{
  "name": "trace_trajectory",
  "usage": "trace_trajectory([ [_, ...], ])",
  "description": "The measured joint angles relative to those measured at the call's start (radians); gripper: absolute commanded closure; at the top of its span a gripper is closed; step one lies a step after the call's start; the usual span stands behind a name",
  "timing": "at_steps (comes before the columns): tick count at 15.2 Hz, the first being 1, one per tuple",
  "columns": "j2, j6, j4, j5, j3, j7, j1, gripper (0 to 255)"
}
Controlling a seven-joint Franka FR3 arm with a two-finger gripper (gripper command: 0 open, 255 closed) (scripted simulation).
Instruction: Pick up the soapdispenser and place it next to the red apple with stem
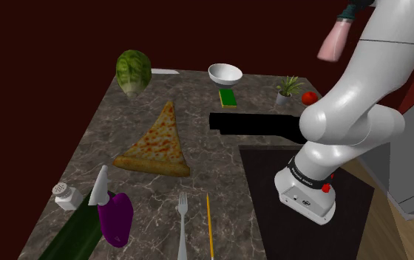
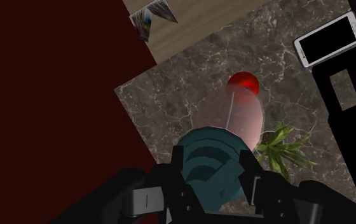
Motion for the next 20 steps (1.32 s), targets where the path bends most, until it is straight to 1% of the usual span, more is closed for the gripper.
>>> trace_trajectory([
  [8,-0.062,0.141,-0.194,-0.041,0.002,0.013,0.047,255],
  [20,-0.101,0.319,-0.403,-0.064,0.008,0.021,0.075,255],
])
